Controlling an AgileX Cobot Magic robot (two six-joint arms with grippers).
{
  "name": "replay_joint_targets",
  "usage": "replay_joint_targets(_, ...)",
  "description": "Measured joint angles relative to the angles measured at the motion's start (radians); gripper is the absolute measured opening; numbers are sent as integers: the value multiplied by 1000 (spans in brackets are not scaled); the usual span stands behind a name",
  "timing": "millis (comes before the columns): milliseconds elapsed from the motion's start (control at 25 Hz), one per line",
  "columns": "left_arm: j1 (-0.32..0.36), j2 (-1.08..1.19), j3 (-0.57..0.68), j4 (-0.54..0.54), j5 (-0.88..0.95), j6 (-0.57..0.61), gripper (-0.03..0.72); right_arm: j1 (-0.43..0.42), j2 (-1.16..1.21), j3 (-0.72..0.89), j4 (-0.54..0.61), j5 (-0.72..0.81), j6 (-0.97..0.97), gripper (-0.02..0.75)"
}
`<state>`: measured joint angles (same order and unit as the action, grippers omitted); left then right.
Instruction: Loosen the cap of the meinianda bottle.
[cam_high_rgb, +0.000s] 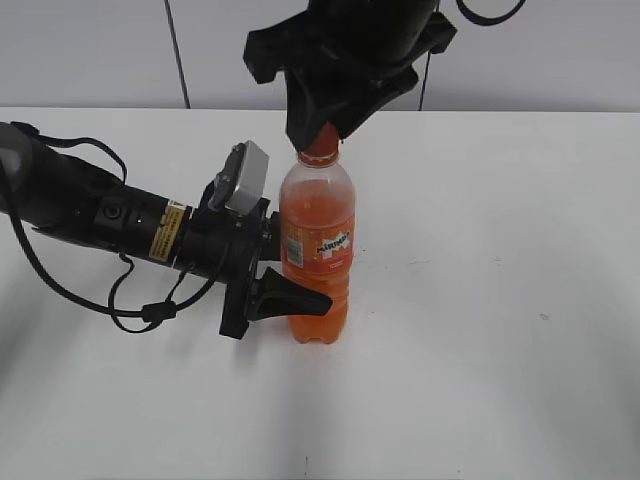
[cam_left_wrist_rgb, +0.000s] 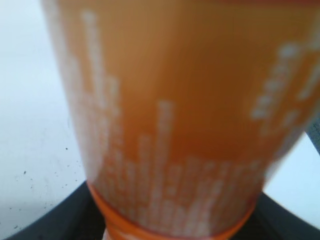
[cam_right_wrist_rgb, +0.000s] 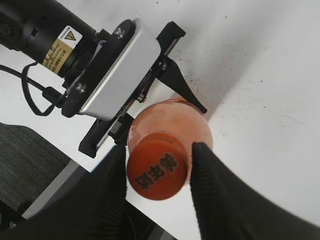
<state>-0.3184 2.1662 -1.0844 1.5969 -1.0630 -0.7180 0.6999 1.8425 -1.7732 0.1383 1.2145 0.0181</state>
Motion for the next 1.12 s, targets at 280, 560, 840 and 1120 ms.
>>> replay_joint_targets(280, 0, 0, 0, 0, 1, 0, 403, 0, 0, 0, 1, 2, -12, 270)
replay_joint_targets(560, 0, 0, 0, 1, 1, 0, 403, 0, 0, 0, 5, 2, -316, 269)
replay_joint_targets(840, 0, 0, 0, 1, 1, 0, 404, 0, 0, -7, 5, 4, -853, 269)
replay_joint_targets(1120, 0, 0, 0, -1, 2, -1, 404, 0, 0, -8, 2, 4, -1394, 255)
